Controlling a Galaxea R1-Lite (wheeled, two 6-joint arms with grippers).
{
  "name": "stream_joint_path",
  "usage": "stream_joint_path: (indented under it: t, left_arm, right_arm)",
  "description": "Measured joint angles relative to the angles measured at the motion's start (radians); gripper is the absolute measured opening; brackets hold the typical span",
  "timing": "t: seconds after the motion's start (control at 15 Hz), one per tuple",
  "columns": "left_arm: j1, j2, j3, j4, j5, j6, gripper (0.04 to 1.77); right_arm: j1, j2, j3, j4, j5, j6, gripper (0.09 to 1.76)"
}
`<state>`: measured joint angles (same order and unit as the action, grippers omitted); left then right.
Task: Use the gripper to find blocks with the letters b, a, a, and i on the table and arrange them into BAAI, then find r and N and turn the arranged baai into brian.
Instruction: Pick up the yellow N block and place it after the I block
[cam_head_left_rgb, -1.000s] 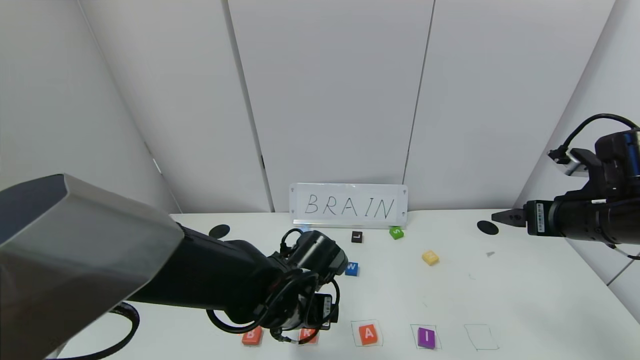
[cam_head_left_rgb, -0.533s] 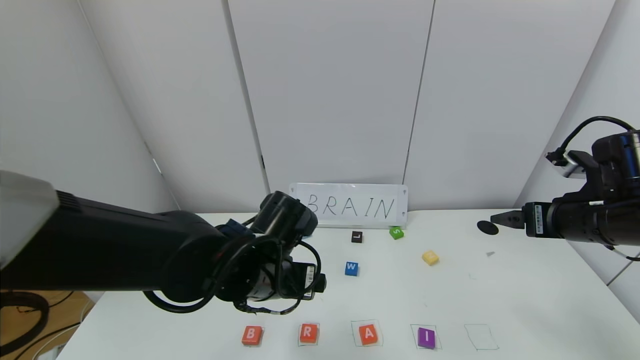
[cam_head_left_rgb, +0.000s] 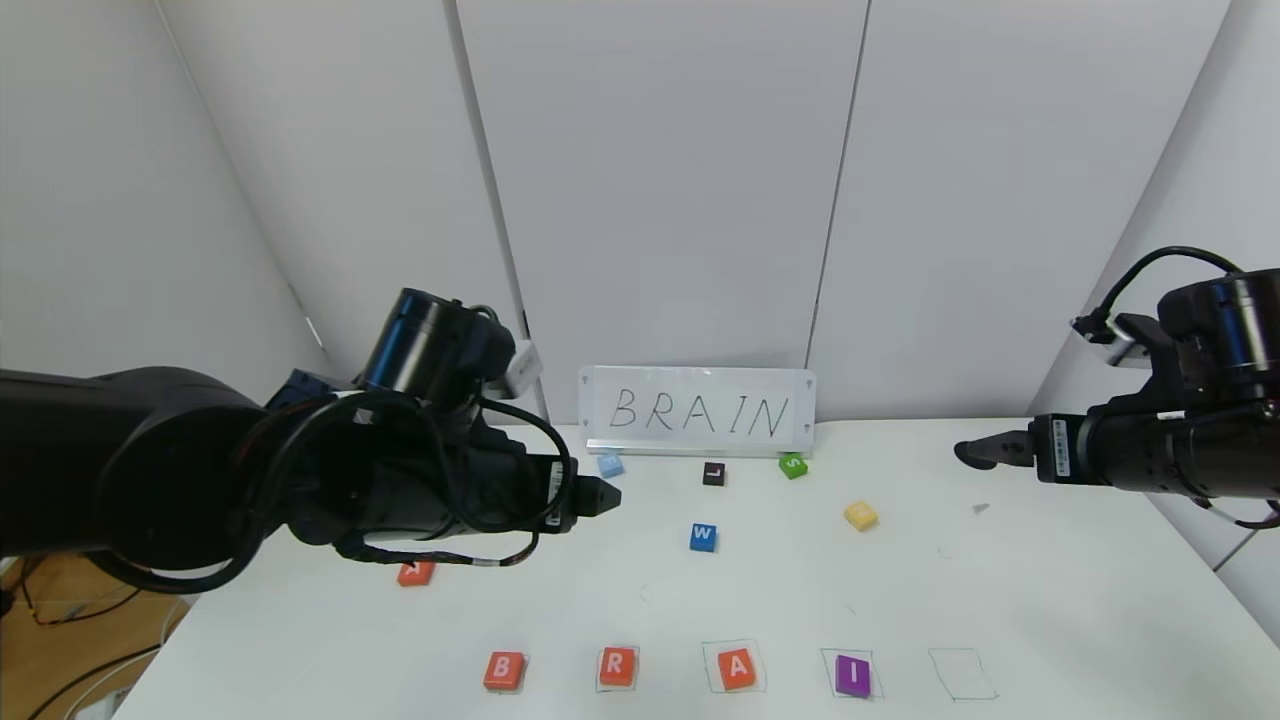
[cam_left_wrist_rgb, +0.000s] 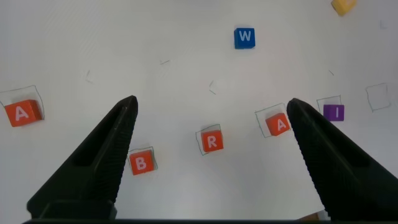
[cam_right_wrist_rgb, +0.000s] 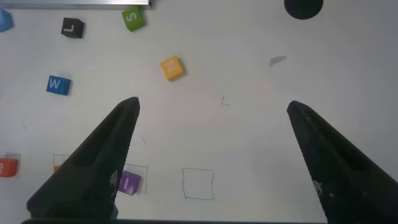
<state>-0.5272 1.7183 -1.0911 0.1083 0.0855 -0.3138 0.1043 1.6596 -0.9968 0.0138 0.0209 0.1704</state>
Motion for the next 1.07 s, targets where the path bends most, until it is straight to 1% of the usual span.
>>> stream_joint_path:
  t: [0.13,0.33,0.4,0.53,0.73,0.93,1.07]
  left_arm:
    - [0.021,-0.023,0.003,-0.005,-0.020,0.006,1.70]
    - [0.038,-0.049,0.003,-0.004,-0.022,0.011,1.71]
    - [0.045,-0.057,0.003,-0.004,-0.022,0.015,1.71]
    - [0.056,-0.071,0.001,-0.005,-0.022,0.018,1.71]
    - [0.059,-0.086,0.000,-0.005,-0.022,0.022,1.71]
    - [0.060,-0.101,0.002,-0.007,-0.022,0.023,1.71]
    - [0.061,-0.110,0.002,-0.006,-0.022,0.023,1.72]
  right_arm:
    - [0.025,0.009,-0.009,0.002,-0.001,0.068,1.71]
    - [0.084,0.020,-0.027,0.024,-0.011,0.209,1.71]
    - [0.103,0.026,-0.042,0.060,-0.020,0.244,1.71]
    - [0.129,0.051,-0.112,0.170,-0.036,0.309,1.71]
    - [0.143,0.114,-0.300,0.364,-0.041,0.414,1.71]
    - [0.156,0.215,-0.533,0.554,-0.042,0.534,1.71]
    - [0.168,0.297,-0.672,0.651,-0.042,0.624,1.71]
